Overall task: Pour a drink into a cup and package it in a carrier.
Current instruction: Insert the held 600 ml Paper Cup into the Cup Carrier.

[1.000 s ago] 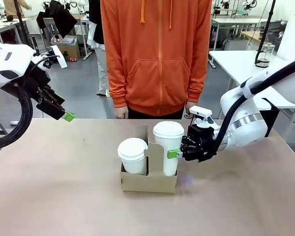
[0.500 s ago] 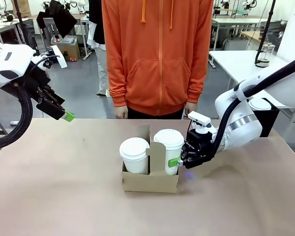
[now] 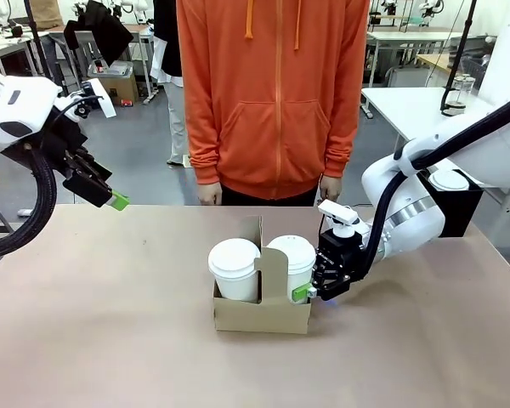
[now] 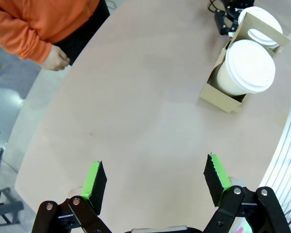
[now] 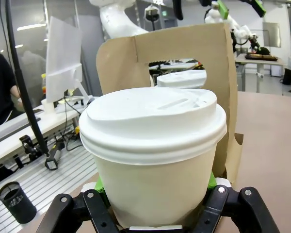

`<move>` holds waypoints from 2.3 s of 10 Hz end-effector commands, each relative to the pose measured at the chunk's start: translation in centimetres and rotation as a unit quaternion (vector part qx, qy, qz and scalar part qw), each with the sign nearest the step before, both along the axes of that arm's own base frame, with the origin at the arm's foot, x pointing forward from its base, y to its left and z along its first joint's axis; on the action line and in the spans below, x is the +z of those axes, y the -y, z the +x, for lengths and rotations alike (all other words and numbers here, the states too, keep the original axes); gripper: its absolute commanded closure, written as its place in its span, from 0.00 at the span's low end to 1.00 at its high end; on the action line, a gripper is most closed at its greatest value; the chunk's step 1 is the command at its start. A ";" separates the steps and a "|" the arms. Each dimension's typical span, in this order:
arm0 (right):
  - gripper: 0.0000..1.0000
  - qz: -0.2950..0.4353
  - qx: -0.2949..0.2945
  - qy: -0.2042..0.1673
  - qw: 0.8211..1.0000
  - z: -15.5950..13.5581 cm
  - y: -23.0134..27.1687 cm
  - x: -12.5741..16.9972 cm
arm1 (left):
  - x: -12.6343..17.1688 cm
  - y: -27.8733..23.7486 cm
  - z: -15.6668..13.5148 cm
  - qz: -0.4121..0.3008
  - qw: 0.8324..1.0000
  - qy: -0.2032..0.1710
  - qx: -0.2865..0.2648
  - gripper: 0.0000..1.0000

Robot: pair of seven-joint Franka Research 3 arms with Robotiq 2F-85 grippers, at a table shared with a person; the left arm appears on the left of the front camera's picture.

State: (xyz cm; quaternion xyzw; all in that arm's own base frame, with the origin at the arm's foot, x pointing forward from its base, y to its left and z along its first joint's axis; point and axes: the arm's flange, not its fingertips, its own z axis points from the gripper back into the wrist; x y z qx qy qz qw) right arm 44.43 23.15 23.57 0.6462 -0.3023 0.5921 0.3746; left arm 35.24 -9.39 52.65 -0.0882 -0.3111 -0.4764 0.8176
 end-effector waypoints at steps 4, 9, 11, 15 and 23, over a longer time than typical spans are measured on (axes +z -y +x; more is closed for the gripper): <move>0.00 0.010 0.008 0.045 0.999 0.9 0.7 0.2 | 0.2 -0.1 -0.3 0.004 1.000 -0.004 0.006 0.00; 0.00 -0.008 -0.022 0.090 0.996 1.6 4.6 3.6 | 0.2 -0.1 -0.3 0.004 1.000 -0.004 0.006 0.00; 0.00 -0.021 -0.057 0.102 0.993 2.0 7.5 5.6 | 0.2 -0.1 -0.3 0.004 1.000 -0.004 0.006 0.00; 0.00 -0.205 -0.350 0.053 0.913 0.6 19.3 12.0 | 0.2 -0.1 -0.3 0.004 1.000 -0.004 0.006 0.00; 0.00 -0.360 -0.586 0.004 0.726 -6.7 30.3 14.2 | 0.2 -0.1 -0.3 0.004 1.000 -0.004 0.006 0.00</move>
